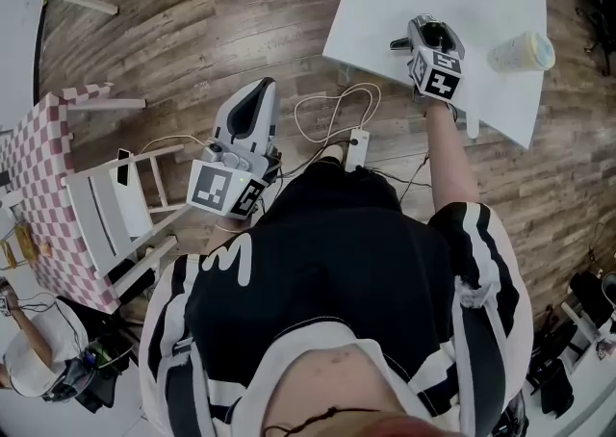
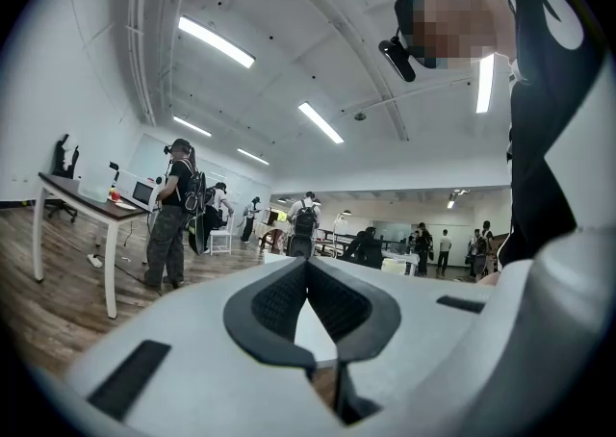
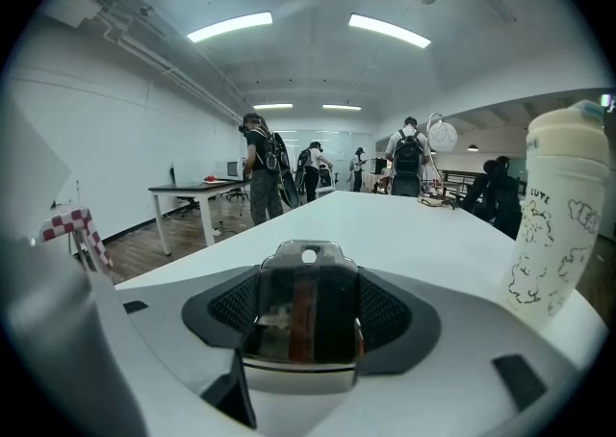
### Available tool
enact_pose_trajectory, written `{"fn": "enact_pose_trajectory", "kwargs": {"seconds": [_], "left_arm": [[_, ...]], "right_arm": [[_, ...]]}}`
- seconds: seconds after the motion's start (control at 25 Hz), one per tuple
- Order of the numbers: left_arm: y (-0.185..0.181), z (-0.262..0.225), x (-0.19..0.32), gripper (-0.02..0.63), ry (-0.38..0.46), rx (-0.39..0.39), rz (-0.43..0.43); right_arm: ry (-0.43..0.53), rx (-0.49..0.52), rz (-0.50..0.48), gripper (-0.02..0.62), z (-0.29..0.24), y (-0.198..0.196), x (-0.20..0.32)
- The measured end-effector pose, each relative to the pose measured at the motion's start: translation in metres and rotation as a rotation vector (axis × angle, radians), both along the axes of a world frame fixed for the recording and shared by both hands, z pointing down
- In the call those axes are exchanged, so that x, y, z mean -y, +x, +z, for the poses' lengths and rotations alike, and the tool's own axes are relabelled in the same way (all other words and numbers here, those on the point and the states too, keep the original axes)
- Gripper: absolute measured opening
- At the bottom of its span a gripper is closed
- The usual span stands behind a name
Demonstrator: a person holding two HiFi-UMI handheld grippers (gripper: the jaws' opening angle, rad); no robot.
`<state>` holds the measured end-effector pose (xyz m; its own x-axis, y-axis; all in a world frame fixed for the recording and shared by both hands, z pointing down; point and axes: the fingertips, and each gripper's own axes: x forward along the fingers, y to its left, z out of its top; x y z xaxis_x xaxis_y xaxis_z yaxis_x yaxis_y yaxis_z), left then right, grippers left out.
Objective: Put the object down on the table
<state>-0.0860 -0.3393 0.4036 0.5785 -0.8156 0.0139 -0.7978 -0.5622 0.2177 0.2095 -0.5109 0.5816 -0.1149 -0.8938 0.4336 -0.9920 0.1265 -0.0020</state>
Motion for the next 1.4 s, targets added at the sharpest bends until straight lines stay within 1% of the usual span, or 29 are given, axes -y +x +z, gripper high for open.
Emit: {"fn": "enact_pose_trajectory", "kwargs": {"seconds": [0.2,0.56,1.4], "left_arm": [[-0.002,-0.003,0.001,0.005,0.007,-0.006,-0.002],[-0.011,-0.004,0.003,0.005,0.009,-0.02,-0.018],[-0.013,-0.008,0.005,0.005,0.023,-0.036,-0.023]], "right_arm": [[-0.049,0.034,0.017,0.29,0.007,0.0,0.0],[-0.09,0.005,0.012,0.29,0.012,-0.004,0.003],[-0.189,-0.063,0.005,0.29,0.025,-0.007,0.006]]}}
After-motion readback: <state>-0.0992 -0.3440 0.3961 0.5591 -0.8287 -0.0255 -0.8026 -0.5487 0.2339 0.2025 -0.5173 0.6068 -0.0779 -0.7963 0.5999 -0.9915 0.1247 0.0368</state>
